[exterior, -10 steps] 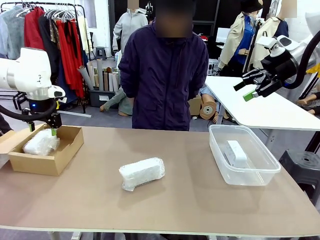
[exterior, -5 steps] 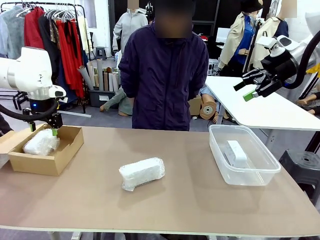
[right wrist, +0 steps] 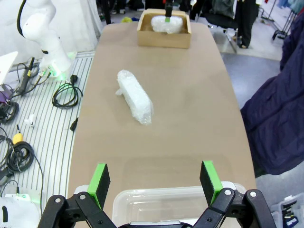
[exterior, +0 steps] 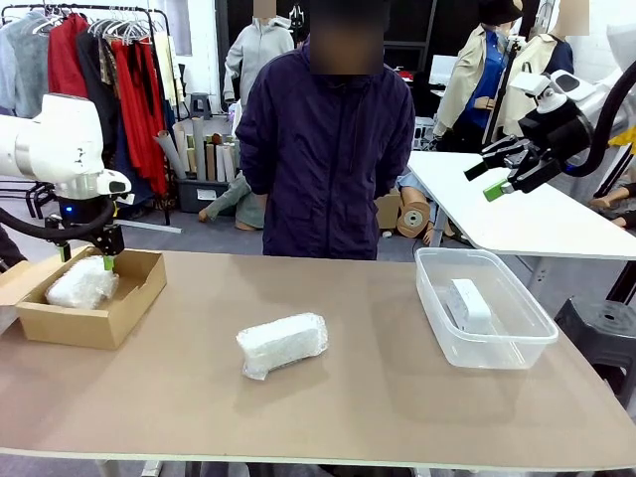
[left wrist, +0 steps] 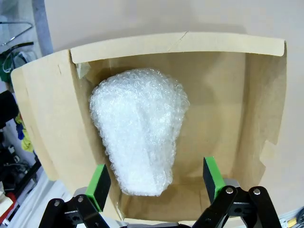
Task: Separate and place wrapped and unwrapped clocks.
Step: Pick up the Digital clock indicated by the person.
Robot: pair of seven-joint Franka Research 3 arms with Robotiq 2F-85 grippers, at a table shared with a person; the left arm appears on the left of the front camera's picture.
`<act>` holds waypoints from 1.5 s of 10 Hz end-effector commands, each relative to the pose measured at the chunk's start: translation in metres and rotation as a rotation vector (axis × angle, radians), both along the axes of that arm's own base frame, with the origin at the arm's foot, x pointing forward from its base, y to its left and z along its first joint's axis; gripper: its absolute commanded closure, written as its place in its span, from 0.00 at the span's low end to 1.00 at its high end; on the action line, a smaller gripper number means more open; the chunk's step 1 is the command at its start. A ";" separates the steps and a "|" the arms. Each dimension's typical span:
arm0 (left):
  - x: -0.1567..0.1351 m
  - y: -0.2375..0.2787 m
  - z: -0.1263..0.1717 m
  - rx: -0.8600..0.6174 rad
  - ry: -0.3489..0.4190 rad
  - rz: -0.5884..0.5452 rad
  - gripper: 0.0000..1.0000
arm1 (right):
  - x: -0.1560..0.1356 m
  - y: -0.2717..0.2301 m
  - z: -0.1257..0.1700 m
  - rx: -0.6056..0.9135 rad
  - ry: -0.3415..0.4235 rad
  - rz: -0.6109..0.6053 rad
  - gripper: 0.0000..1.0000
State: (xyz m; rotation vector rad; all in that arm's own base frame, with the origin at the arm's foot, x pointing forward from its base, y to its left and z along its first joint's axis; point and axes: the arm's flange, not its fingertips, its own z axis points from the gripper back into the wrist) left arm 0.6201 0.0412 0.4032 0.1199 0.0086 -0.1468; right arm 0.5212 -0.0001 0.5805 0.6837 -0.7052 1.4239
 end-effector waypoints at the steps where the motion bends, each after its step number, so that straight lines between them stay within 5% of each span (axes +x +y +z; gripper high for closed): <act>1: 0.000 0.000 0.000 0.000 0.000 0.000 0.00 | -0.005 0.001 -0.001 -0.006 -0.009 0.008 0.00; 4: -0.006 -0.018 0.042 0.025 0.036 -0.295 0.00 | -0.005 0.001 -0.001 -0.006 -0.009 0.008 0.00; 10: -0.025 -0.090 0.133 -0.032 -0.140 -0.660 0.00 | -0.005 0.001 -0.001 -0.006 -0.009 0.008 0.00; 12: -0.046 -0.104 0.158 -0.106 -0.228 -0.869 0.00 | -0.005 0.001 -0.001 -0.006 -0.009 0.008 0.00; 15: -0.066 -0.102 0.180 -0.208 -0.247 -1.143 0.00 | -0.005 0.001 -0.001 -0.006 -0.009 0.008 0.00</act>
